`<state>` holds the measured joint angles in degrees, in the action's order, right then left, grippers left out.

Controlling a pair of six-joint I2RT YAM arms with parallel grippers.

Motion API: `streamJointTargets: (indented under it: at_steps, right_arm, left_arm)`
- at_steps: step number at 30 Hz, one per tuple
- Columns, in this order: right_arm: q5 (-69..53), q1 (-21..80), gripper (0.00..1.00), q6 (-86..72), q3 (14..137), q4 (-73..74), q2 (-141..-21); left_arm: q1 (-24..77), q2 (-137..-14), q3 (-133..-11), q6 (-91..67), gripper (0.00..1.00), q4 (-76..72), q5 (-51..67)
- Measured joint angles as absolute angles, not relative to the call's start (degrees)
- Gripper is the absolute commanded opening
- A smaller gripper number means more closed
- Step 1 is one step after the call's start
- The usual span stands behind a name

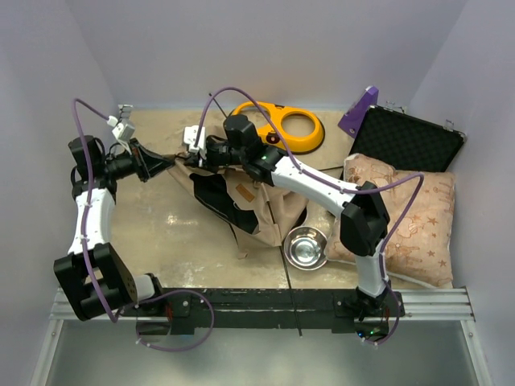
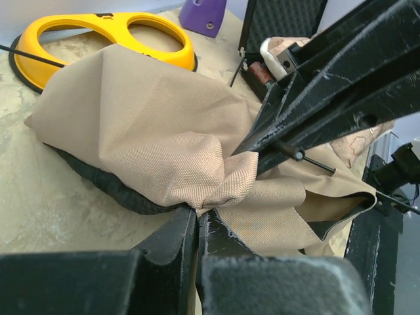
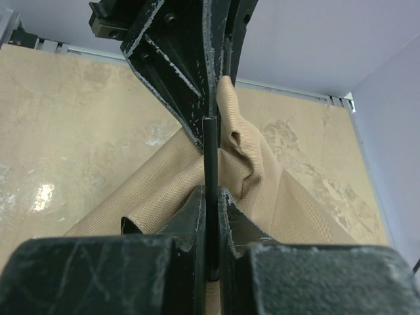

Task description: Set up the pet tent

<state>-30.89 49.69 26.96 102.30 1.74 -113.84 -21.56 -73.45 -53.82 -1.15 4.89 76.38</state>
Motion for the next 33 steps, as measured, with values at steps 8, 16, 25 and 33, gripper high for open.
streamJointTargets:
  at_steps: [8,16,25,33]
  right_arm:
    - [-30.52,49.47,0.0,25.74,102.19,2.5,-113.54]
    - [-29.58,49.47,0.0,25.76,102.06,2.61,-113.54]
    - [-29.52,49.47,0.0,25.71,101.86,2.59,-113.54]
    - [-29.87,49.41,0.0,24.18,101.62,2.07,-113.54]
  left_arm:
    - [-21.74,-73.45,-53.82,1.19,0.0,5.74,78.78]
    - [-21.74,-73.38,-53.82,-0.51,0.0,4.6,79.22]
    - [-21.74,-72.07,-53.52,-5.39,0.0,-0.21,79.55]
    - [-22.09,-71.11,-52.73,-6.33,0.0,-1.76,80.36]
